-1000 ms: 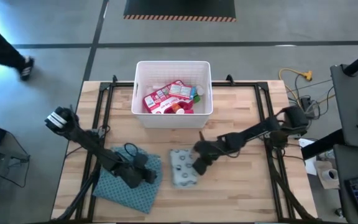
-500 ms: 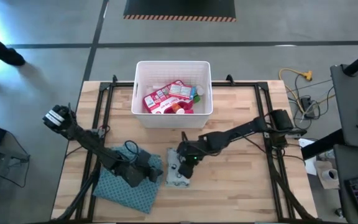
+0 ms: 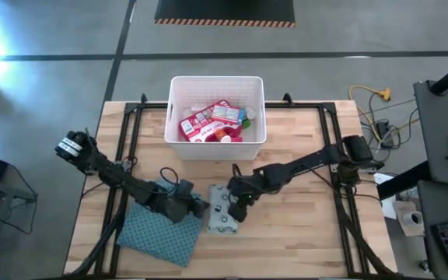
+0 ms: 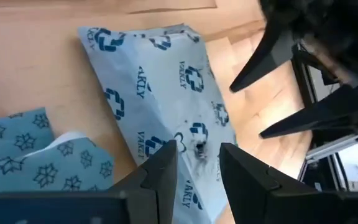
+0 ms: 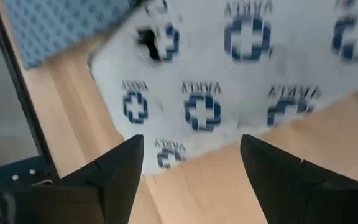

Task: Pick & place medical supplies in basket/bin
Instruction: Put the light blue mailer bag into the white bin

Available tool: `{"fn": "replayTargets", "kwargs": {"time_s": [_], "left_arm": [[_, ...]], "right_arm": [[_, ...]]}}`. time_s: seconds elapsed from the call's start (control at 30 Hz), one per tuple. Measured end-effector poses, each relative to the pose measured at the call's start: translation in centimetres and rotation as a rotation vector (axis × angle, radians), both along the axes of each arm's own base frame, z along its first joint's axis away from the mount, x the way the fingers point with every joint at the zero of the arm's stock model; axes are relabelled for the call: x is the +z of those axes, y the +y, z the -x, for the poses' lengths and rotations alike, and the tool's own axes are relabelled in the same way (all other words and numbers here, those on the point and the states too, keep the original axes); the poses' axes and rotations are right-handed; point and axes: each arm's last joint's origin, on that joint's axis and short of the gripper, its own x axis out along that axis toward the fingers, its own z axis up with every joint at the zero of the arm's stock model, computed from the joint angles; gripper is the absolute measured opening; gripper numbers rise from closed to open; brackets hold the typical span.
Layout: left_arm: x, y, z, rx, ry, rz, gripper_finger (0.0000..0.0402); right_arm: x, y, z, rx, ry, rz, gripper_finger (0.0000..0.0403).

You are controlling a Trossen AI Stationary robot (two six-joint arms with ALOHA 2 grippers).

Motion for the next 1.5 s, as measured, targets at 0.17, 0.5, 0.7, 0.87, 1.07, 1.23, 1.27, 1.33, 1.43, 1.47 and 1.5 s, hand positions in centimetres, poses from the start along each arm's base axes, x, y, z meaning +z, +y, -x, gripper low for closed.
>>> {"fn": "replayTargets", "kwargs": {"time_s": [0.17,0.5,0.7,0.87,1.07,1.23,1.27,1.33,1.43,1.47,1.5], "left_arm": [[-0.2,0.6,-0.1,0.005,0.024,-0.013,0.0107],[-0.7,2.1,-0.5,0.048,0.052,0.0,0.0186],[-1.6,2.3,-0.8,0.025,0.102,0.024,0.0215],[-2.1,1.9,-2.0,0.03,0.12,0.022,0.0217],[-3.1,1.3,-4.6,0.026,0.159,0.036,0.0217],[-2.7,1.0,-6.6,0.015,0.154,0.026,0.0218],[-2.6,1.0,-6.8,0.007,0.161,0.012,0.0218],[-2.0,1.1,-7.2,-0.01,0.188,-0.011,0.0218],[-1.0,1.1,-7.5,-0.039,0.22,-0.059,0.0218],[-0.7,1.1,-7.5,-0.046,0.23,-0.071,0.0218],[-0.6,1.1,-7.5,-0.05,0.24,-0.078,0.0218]], "right_arm": [[-0.3,0.6,0.1,-0.027,-0.001,-0.032,0.0252],[-1.4,0.8,0.3,-0.141,-0.049,-0.059,0.0237],[-3.1,0.6,1.5,-0.198,-0.046,-0.103,0.0236],[-4.0,0.4,2.0,-0.224,-0.053,-0.117,0.0227],[-4.4,0.4,2.3,-0.227,-0.032,-0.093,0.0219],[-4.9,0.4,2.7,-0.216,0.008,-0.087,0.0219],[-4.9,0.5,2.8,-0.216,0.013,-0.085,0.0219],[-5.1,0.6,3.0,-0.208,0.033,-0.073,0.0219],[-5.5,0.7,3.6,-0.189,0.057,-0.044,0.0219],[-5.7,0.8,3.7,-0.186,0.061,-0.042,0.0219],[-5.7,0.9,3.9,-0.185,0.065,-0.04,0.0219]]}}
